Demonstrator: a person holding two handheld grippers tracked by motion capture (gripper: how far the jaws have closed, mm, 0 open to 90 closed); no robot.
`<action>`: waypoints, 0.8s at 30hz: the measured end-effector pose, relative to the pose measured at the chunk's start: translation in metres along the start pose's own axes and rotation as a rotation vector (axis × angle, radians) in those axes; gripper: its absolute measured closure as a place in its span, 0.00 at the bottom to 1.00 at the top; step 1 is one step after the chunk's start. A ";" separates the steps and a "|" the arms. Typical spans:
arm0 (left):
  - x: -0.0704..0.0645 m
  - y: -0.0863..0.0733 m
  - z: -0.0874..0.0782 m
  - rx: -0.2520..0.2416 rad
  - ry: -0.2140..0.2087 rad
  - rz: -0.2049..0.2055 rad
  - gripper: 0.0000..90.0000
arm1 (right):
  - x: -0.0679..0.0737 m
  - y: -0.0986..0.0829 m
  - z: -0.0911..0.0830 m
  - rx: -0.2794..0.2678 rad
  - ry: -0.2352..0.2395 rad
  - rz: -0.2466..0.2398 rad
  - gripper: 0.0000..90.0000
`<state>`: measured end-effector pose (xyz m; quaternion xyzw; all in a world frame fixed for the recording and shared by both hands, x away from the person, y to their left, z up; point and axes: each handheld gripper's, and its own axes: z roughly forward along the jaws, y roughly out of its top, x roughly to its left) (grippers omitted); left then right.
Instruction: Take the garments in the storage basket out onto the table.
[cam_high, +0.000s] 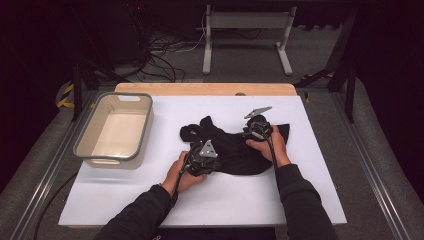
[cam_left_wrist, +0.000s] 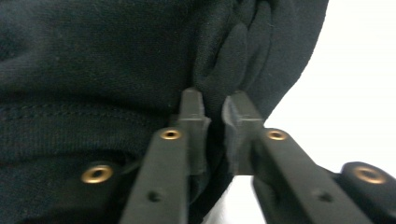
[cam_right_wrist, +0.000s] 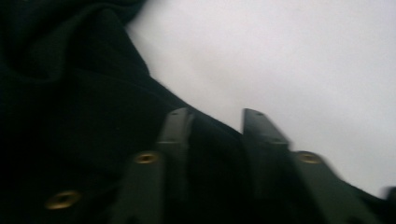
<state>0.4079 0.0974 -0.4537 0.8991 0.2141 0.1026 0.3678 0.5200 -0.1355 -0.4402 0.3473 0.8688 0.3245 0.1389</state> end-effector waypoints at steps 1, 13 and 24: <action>-0.001 0.000 -0.002 -0.001 -0.007 0.002 0.94 | 0.001 0.001 -0.001 0.006 -0.007 -0.008 0.85; -0.017 -0.031 -0.084 -0.101 -0.022 0.018 0.95 | 0.002 -0.009 -0.065 -0.183 -0.127 0.103 0.97; -0.054 -0.082 -0.138 -0.069 -0.001 0.026 0.95 | 0.070 -0.064 -0.115 -0.264 -0.009 0.028 0.97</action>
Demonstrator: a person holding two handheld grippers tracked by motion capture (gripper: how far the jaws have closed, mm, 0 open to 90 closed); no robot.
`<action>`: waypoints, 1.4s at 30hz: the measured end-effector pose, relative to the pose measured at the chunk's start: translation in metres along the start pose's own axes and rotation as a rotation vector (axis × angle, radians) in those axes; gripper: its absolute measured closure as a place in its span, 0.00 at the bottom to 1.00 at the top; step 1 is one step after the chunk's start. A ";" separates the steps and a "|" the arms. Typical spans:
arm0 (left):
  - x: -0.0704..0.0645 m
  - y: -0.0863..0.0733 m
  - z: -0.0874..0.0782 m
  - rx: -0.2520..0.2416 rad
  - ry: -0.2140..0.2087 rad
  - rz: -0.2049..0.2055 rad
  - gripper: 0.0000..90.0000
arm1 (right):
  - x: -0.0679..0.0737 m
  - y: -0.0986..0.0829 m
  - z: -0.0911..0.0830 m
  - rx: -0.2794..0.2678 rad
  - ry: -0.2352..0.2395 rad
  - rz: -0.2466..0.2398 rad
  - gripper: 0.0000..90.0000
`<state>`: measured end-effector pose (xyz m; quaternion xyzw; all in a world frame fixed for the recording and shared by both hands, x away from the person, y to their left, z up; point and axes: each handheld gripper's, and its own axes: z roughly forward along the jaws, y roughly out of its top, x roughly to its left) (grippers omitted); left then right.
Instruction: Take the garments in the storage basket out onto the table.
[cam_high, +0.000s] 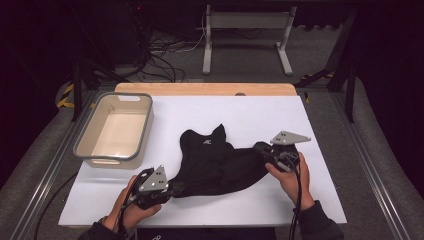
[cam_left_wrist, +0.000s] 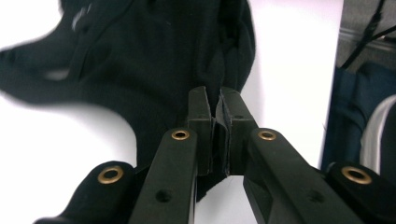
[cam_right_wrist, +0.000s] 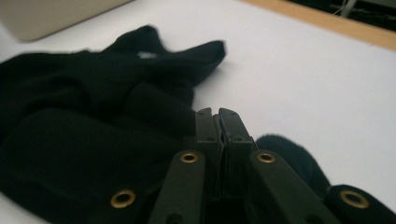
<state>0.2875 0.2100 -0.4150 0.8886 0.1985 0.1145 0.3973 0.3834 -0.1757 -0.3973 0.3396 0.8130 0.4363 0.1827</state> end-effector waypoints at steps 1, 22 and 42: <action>-0.003 -0.005 -0.001 0.006 -0.010 -0.009 0.95 | 0.007 -0.004 -0.002 0.006 0.011 -0.010 0.97; 0.012 -0.013 0.004 -0.083 0.112 -0.128 0.46 | 0.011 0.036 0.063 0.073 0.022 -0.058 0.48; 0.109 0.011 0.090 0.030 0.295 -0.375 0.53 | 0.008 0.031 0.129 0.296 0.096 -0.107 1.00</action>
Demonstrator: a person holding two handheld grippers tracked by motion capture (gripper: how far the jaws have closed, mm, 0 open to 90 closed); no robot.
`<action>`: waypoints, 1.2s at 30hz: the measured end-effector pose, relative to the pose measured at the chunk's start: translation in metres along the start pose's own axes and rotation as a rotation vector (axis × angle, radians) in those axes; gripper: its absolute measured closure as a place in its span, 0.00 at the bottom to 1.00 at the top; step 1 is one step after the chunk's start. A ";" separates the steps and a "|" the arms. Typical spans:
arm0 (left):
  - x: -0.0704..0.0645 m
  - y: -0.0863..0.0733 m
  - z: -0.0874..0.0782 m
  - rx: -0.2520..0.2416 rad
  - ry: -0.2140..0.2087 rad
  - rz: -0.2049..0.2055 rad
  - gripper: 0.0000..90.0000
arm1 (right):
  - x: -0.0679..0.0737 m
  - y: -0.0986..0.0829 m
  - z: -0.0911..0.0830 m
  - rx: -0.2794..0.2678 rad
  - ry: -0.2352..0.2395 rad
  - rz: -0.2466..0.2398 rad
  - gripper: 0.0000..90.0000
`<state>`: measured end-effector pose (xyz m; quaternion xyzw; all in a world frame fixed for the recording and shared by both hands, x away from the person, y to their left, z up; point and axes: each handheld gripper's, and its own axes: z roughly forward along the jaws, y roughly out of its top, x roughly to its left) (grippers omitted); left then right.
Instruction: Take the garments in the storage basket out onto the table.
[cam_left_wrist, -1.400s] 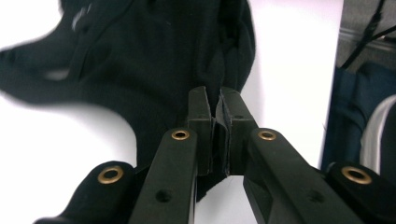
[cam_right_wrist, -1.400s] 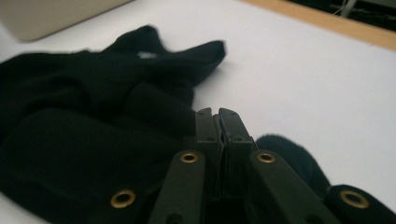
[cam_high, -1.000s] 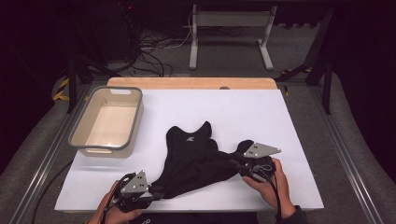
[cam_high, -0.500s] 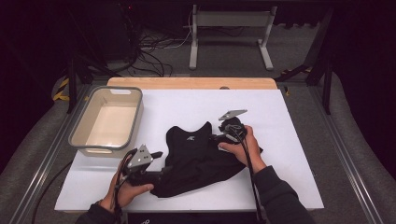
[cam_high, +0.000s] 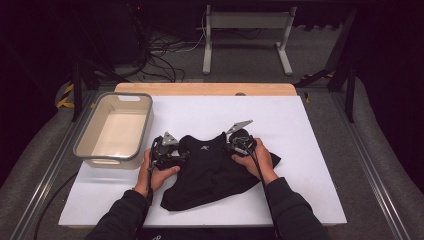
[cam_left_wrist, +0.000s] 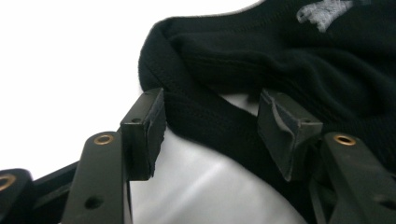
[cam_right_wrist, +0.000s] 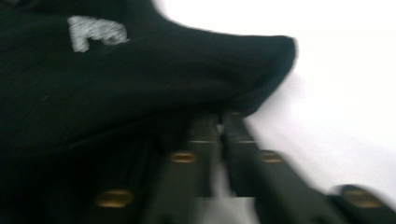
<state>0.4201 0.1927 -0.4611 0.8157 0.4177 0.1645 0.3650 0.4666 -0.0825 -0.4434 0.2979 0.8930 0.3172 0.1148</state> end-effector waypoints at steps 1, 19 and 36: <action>-0.001 0.000 0.000 0.003 -0.001 0.000 0.56 | 0.001 -0.001 -0.001 -0.003 -0.011 -0.001 1.00; -0.004 0.006 -0.013 -0.051 -0.040 0.040 0.96 | -0.008 0.010 -0.011 -0.120 -0.101 0.108 0.56; -0.005 0.048 -0.027 -0.136 0.027 0.100 0.96 | -0.033 0.031 -0.032 -0.125 -0.287 0.057 0.99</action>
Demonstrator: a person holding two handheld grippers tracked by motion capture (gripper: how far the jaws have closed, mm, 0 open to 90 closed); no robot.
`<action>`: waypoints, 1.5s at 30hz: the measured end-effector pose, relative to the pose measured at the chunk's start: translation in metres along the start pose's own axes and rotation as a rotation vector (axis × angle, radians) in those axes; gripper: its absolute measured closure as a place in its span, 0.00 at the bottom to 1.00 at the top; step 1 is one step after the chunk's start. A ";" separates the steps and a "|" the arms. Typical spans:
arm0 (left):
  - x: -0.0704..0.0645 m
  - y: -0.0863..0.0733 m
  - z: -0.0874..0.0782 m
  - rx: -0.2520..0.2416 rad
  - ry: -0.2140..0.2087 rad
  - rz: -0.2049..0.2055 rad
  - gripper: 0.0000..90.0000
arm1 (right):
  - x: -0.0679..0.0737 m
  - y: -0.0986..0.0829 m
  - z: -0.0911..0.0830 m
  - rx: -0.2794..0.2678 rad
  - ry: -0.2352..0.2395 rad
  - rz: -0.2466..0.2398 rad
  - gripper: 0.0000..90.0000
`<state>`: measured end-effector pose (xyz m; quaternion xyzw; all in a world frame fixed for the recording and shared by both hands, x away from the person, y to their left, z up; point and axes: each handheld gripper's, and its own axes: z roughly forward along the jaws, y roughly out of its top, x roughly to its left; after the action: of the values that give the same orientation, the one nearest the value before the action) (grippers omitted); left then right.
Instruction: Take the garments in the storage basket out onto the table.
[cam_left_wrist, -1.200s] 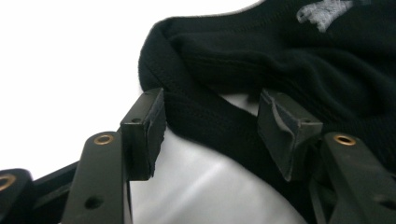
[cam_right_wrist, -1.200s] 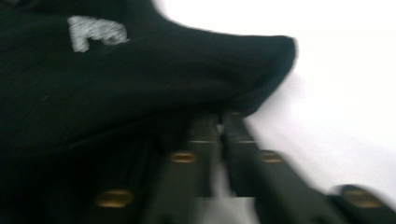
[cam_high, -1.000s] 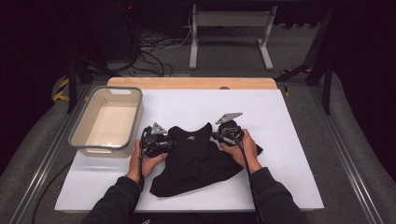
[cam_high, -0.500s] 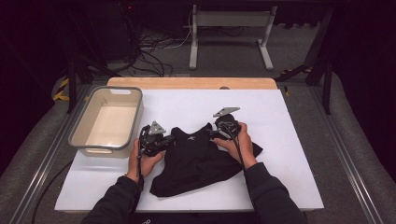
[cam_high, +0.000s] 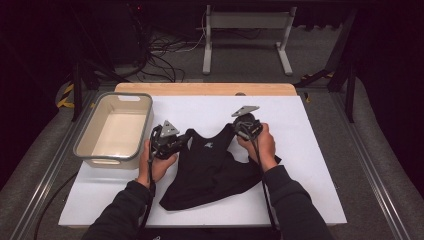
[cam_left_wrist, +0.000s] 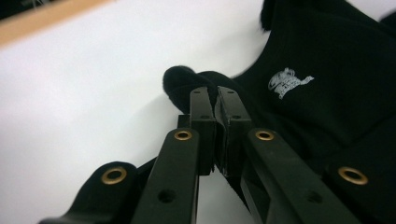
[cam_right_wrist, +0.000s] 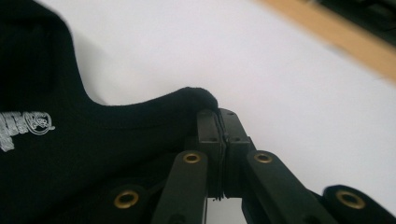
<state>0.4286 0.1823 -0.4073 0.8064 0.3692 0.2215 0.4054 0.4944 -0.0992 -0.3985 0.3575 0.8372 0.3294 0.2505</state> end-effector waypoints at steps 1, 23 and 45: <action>0.002 0.008 0.000 -0.007 0.007 0.003 0.96 | -0.005 0.002 -0.005 -0.019 -0.014 0.007 0.99; 0.050 0.090 0.033 -0.022 0.190 -0.029 0.96 | -0.072 0.035 -0.034 -0.163 -0.226 0.135 0.88; -0.028 0.033 0.007 -0.043 -0.005 0.079 0.42 | -0.046 -0.006 -0.052 -0.156 0.039 0.107 0.39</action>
<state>0.4288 0.1438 -0.3855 0.8121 0.3311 0.2434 0.4143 0.4860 -0.1568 -0.3598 0.3746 0.7934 0.4134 0.2435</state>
